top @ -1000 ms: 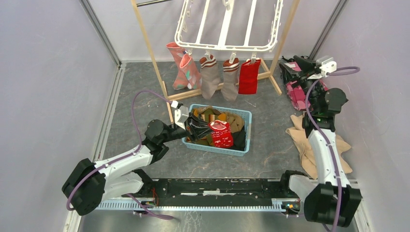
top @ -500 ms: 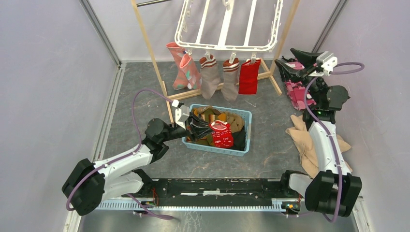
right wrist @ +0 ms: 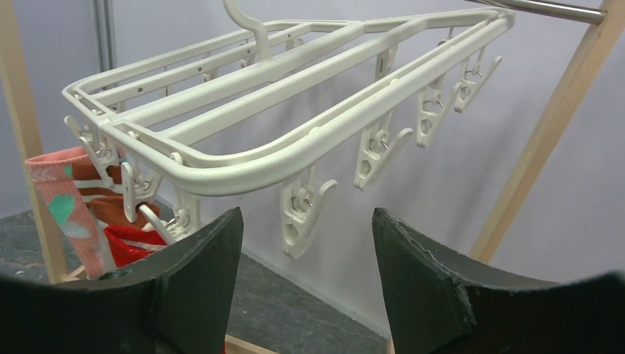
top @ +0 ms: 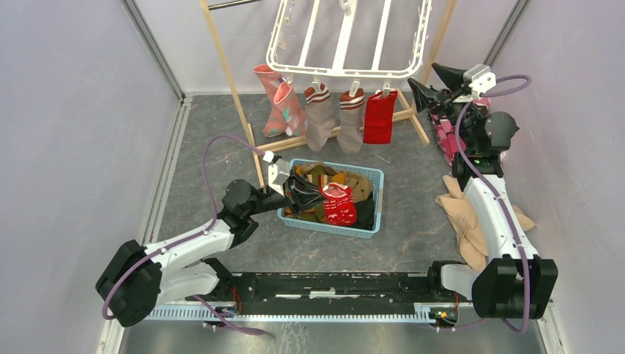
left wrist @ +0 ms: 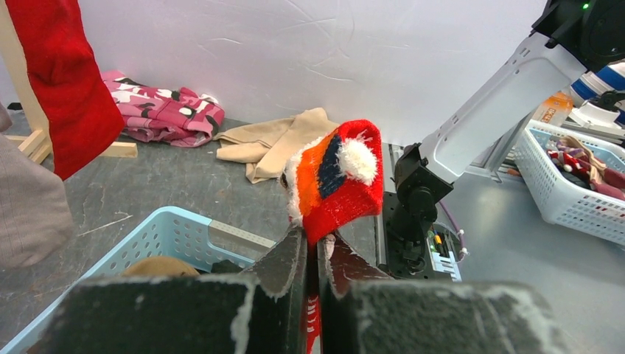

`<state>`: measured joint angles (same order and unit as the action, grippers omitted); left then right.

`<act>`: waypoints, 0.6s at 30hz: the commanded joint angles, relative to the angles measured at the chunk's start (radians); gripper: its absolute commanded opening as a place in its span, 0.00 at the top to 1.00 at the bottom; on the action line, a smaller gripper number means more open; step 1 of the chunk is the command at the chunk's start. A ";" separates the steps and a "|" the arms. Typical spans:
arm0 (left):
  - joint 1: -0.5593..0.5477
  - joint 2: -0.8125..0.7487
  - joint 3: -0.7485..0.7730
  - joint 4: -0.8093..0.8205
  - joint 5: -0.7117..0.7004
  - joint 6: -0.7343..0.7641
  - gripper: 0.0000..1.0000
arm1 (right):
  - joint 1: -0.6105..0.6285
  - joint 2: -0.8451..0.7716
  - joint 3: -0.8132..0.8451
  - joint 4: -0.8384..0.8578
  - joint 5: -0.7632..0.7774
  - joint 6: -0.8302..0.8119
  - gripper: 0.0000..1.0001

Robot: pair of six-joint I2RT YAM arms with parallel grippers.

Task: Clip the socks to the hanger
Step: Open the clamp at the hanger.

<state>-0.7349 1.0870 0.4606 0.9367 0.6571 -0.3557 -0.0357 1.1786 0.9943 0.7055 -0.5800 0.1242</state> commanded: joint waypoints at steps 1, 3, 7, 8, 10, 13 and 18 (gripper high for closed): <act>0.005 0.003 0.040 0.043 0.003 -0.034 0.92 | 0.029 0.019 0.061 -0.051 0.093 -0.085 0.30; 0.005 0.005 0.040 0.043 0.000 -0.034 0.92 | 0.055 0.024 0.063 -0.058 0.117 -0.114 0.31; 0.005 0.009 0.041 0.042 -0.001 -0.033 0.92 | 0.085 0.037 0.063 -0.040 0.141 -0.116 0.32; 0.005 0.009 0.042 0.043 -0.001 -0.033 0.92 | 0.093 0.041 0.066 -0.036 0.147 -0.116 0.32; 0.005 0.013 0.045 0.042 -0.001 -0.032 0.92 | 0.107 0.049 0.069 -0.026 0.170 -0.115 0.32; 0.005 0.016 0.048 0.042 -0.001 -0.032 0.92 | 0.125 0.052 0.061 -0.002 0.219 -0.145 0.31; 0.005 0.019 0.052 0.043 -0.002 -0.031 0.92 | 0.135 0.053 0.056 0.042 0.262 -0.138 0.33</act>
<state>-0.7349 1.1034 0.4706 0.9375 0.6567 -0.3592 0.0910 1.2320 1.0138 0.6689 -0.3847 -0.0017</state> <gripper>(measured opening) 0.098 0.682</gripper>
